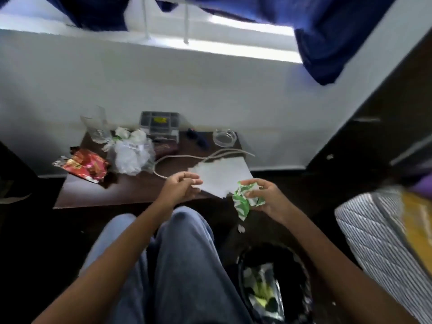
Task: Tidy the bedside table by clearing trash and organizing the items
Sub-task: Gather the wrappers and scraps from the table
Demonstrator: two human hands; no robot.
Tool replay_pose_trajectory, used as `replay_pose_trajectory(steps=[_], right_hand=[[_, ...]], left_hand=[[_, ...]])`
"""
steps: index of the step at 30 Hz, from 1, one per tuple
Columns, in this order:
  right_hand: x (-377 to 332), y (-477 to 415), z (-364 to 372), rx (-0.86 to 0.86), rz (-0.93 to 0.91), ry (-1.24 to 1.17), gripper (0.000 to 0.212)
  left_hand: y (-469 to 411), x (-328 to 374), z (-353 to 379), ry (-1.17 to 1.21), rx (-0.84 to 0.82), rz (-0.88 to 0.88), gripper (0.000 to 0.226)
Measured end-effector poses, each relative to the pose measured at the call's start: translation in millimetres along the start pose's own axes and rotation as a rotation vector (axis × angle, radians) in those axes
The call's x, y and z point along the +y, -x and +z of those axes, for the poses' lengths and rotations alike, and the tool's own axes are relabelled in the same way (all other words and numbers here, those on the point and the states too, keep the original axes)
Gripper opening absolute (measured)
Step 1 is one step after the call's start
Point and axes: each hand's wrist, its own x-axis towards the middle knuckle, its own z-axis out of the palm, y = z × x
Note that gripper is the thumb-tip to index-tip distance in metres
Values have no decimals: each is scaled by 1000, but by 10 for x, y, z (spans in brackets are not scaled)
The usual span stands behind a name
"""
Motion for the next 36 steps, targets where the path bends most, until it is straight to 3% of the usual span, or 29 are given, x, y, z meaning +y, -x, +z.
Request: replay_pose_trajectory(steps=[3, 8, 13, 16, 18, 27, 32, 36], right_hand=[[444, 232, -511, 185, 57, 127, 35], [1350, 448, -966, 405, 310, 191, 32], [1581, 480, -1012, 408, 514, 154, 50], [1501, 407, -989, 390, 547, 221, 28], [1393, 316, -959, 380, 472, 236, 2], [339, -114, -52, 110, 128, 119, 11], [-163, -417, 824, -40, 42, 190, 14], [-339, -598, 1578, -179, 4, 261, 17]], left_hand=[[34, -109, 333, -74, -59, -6, 22], [193, -308, 912, -179, -203, -64, 22], [301, -415, 1180, -317, -369, -116, 19], [264, -380, 1151, -346, -373, -102, 20], [217, -331, 1070, -344, -349, -92, 21], [36, -7, 246, -135, -114, -11, 14], [-21, 100, -389, -213, 225, 244, 30], [-93, 147, -924, -136, 379, 257, 32]])
